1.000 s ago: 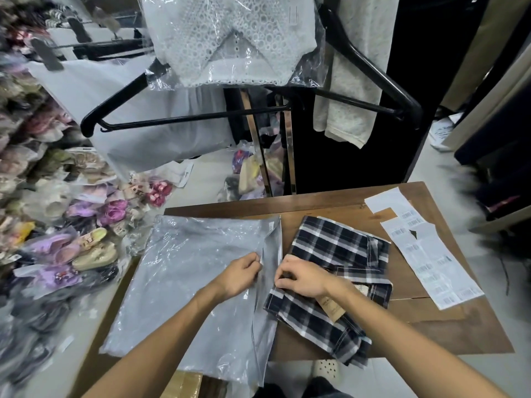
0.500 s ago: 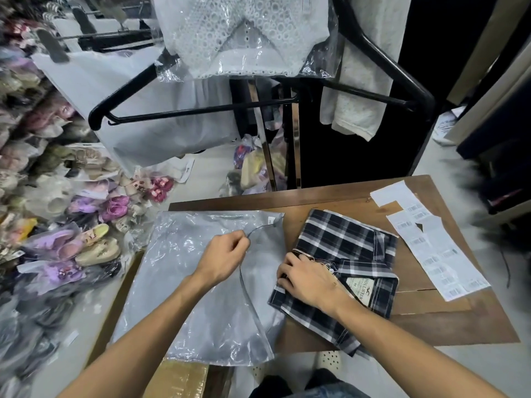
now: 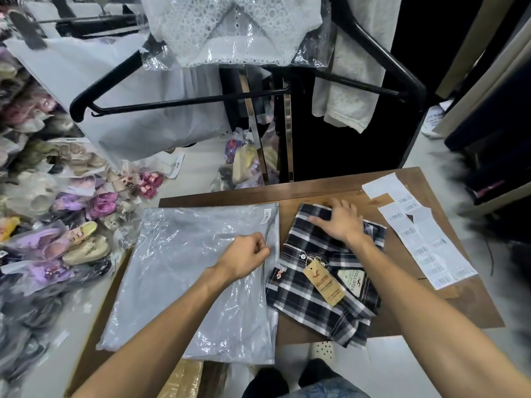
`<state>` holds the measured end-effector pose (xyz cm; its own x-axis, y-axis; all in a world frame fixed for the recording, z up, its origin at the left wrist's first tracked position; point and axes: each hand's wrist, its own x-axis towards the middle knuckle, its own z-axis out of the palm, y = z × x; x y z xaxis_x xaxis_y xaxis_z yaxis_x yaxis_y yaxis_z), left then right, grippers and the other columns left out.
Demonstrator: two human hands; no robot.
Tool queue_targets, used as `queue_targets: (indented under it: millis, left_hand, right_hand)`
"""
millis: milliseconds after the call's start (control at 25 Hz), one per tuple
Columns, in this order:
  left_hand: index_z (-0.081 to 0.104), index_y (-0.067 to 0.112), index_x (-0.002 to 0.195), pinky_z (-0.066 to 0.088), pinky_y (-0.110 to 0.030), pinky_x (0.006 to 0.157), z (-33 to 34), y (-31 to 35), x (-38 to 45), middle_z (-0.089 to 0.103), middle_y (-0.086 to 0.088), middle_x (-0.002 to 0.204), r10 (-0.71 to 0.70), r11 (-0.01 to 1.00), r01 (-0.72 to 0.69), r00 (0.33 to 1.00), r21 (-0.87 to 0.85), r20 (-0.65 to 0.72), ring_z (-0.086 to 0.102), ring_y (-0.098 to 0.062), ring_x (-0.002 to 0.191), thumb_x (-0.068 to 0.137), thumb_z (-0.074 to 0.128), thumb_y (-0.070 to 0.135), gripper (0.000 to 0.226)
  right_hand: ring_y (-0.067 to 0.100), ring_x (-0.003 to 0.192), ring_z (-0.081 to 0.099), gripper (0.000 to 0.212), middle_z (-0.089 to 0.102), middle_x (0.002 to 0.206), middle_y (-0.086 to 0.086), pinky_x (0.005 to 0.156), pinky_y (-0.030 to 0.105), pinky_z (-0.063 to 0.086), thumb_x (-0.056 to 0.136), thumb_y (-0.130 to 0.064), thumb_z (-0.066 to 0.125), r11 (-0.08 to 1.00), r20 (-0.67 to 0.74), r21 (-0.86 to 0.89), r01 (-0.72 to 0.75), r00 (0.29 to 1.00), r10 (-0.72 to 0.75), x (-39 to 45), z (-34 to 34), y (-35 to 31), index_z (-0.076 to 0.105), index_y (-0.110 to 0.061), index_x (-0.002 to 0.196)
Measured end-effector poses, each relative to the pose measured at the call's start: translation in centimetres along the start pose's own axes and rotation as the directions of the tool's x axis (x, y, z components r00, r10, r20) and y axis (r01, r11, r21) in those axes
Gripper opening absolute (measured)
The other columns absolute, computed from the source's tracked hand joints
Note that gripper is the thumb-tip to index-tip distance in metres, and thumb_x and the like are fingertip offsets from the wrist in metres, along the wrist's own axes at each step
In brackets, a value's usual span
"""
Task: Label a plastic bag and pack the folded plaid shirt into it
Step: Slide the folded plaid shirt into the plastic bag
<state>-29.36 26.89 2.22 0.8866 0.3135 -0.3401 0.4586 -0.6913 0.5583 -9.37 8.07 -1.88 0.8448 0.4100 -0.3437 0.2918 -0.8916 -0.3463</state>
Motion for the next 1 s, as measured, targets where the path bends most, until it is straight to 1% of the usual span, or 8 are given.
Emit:
queue_targets:
  millis: [80,200,360,480,600,720,840,1000]
  left_hand:
    - [0.058,0.018,0.081,0.051,-0.032,0.065,0.2,0.1,0.3,0.070,0.000,0.068,-0.020,1.000,0.020,1.000,-0.017,-0.004,0.066,-0.019,0.067,0.096,0.058,0.034,0.022]
    - [0.060,0.012,0.089,0.048,-0.019,0.058,0.4,0.4,0.6,0.074,-0.004,0.072,-0.038,0.997,0.038,0.999,-0.060,-0.006,0.070,-0.018,0.068,0.099,0.057,0.031,0.021]
    - [0.060,0.012,0.091,0.050,-0.025,0.062,0.9,0.4,1.0,0.074,-0.004,0.074,-0.037,0.997,0.037,0.999,-0.071,0.012,0.070,-0.018,0.071,0.098,0.056,0.028,0.017]
    - [0.062,0.011,0.093,0.048,-0.023,0.062,1.4,0.2,1.0,0.074,-0.007,0.076,-0.032,0.996,0.033,0.999,-0.078,0.021,0.070,-0.022,0.073,0.097,0.058,0.024,0.014]
    - [0.061,0.010,0.094,0.048,-0.025,0.063,1.4,0.2,1.1,0.074,-0.008,0.075,-0.019,0.996,0.021,1.000,-0.086,0.018,0.069,-0.023,0.072,0.099,0.059,0.025,0.016]
    - [0.061,0.011,0.093,0.047,-0.018,0.056,1.5,0.1,1.1,0.074,-0.006,0.069,-0.042,0.992,0.043,0.999,-0.116,0.014,0.069,-0.019,0.065,0.100,0.060,0.026,0.016]
    - [0.061,0.012,0.093,0.042,-0.011,0.053,1.8,0.1,1.0,0.073,-0.003,0.065,-0.054,0.990,0.055,0.998,-0.134,0.009,0.065,-0.009,0.058,0.100,0.061,0.026,0.016]
    - [0.063,0.011,0.091,0.046,-0.011,0.053,2.4,0.5,0.9,0.074,-0.005,0.065,-0.081,0.976,0.083,0.997,-0.202,0.014,0.067,-0.005,0.056,0.097,0.066,0.021,0.012]
  right_hand:
    - [0.037,0.135,0.047,0.054,0.058,0.141,0.013,0.112,0.054,0.034,0.085,-0.069,0.064,0.998,0.131,0.052,0.040,0.990,-0.046,1.1,-0.8,0.6,0.061,-0.027,0.118]
    - [0.027,0.111,0.063,0.025,0.070,0.109,0.003,0.101,0.045,0.047,0.095,-0.047,0.064,0.919,0.249,0.320,0.229,0.916,-0.315,0.9,-1.4,0.3,0.071,-0.025,0.101]
    - [0.019,0.111,0.063,0.018,0.071,0.118,-0.006,0.104,0.051,0.047,0.098,-0.044,0.062,0.892,0.357,0.303,0.334,0.828,-0.432,0.1,-0.8,-1.2,0.070,-0.031,0.107]
    - [0.024,0.121,0.060,0.029,0.069,0.129,-0.005,0.108,0.050,0.043,0.096,-0.052,0.060,0.914,0.296,0.151,0.376,0.865,-0.405,-0.2,1.4,-2.6,0.066,-0.037,0.121]
    - [0.029,0.134,0.048,0.047,0.057,0.143,0.002,0.112,0.050,0.035,0.096,-0.051,0.060,0.924,0.129,-0.013,0.381,0.917,-0.376,-1.0,2.5,-3.5,0.055,-0.033,0.140]
    - [0.027,0.129,0.047,0.049,0.055,0.139,0.006,0.107,0.051,0.041,0.095,-0.055,0.057,0.806,-0.040,-0.132,0.576,0.810,-0.585,-3.2,2.5,-2.7,0.059,-0.028,0.136]
    - [0.029,0.139,0.042,0.062,0.049,0.152,0.007,0.114,0.058,0.033,0.089,-0.078,0.043,0.666,0.010,-0.218,0.714,0.684,-0.730,-6.2,3.6,-0.3,0.061,-0.039,0.134]
    - [0.035,0.156,0.011,0.091,0.019,0.169,0.008,0.121,0.067,0.005,0.077,-0.097,0.028,0.686,0.208,-0.305,0.660,0.749,-0.629,-8.3,6.7,1.4,0.035,-0.048,0.152]
